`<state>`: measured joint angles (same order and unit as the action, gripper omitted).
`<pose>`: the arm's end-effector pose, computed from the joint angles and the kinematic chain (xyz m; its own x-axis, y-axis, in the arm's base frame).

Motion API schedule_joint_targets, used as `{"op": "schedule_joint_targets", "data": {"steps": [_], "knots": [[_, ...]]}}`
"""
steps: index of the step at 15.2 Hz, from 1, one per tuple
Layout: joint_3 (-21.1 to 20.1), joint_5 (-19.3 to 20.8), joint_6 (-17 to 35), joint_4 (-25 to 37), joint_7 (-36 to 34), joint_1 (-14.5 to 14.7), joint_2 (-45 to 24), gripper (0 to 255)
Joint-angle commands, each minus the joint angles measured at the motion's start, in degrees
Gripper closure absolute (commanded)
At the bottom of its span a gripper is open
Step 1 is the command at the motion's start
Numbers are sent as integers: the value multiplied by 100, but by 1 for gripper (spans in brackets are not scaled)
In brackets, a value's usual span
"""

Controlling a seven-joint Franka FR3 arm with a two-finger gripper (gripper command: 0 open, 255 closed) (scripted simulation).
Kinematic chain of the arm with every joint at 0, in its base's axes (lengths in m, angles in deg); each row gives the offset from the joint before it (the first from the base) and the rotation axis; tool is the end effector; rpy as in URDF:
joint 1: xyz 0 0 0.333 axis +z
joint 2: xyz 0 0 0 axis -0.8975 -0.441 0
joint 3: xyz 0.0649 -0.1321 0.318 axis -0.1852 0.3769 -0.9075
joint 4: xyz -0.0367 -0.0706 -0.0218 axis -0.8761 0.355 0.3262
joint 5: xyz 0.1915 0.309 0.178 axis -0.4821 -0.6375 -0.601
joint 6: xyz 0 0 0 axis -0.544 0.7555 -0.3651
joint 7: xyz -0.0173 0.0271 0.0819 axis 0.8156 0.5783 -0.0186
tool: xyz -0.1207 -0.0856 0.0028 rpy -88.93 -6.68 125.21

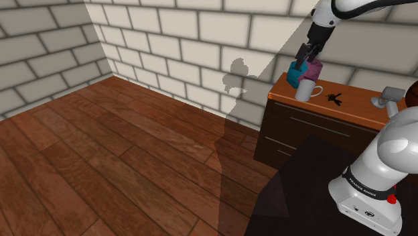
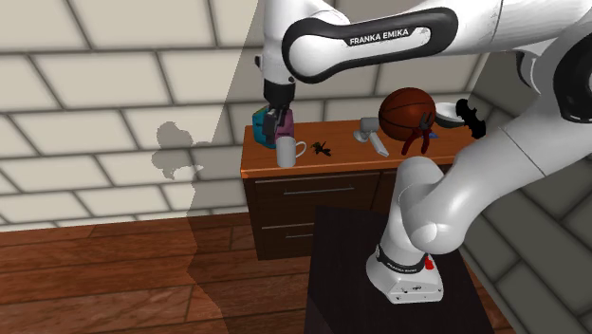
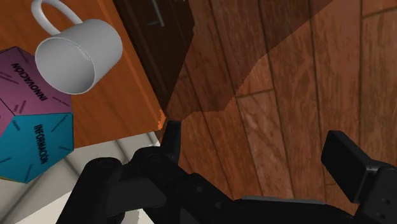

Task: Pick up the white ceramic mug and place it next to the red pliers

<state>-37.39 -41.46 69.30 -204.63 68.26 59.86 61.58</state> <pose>0.3510 -0.1412 0.5283 0.9827 -0.1076 0.1504 -0.1153 -0.9924 0.0436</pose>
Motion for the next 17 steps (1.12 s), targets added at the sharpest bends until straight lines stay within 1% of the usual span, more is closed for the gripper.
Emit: {"op": "schedule_joint_targets", "data": {"steps": [1,5,9,12,16,17], "knots": [[236,72,276,-66,185,-74,-218,0],[680,138,770,-75,539,-179,-735,0],[1139,99,1256,17,935,-235,-1351,0],[1485,-35,1604,150,1280,-246,-1877,0],[1927,-410,2026,412,1842,-240,-2669,0],[1956,-451,2056,437,1892,-243,-2735,0]]}}
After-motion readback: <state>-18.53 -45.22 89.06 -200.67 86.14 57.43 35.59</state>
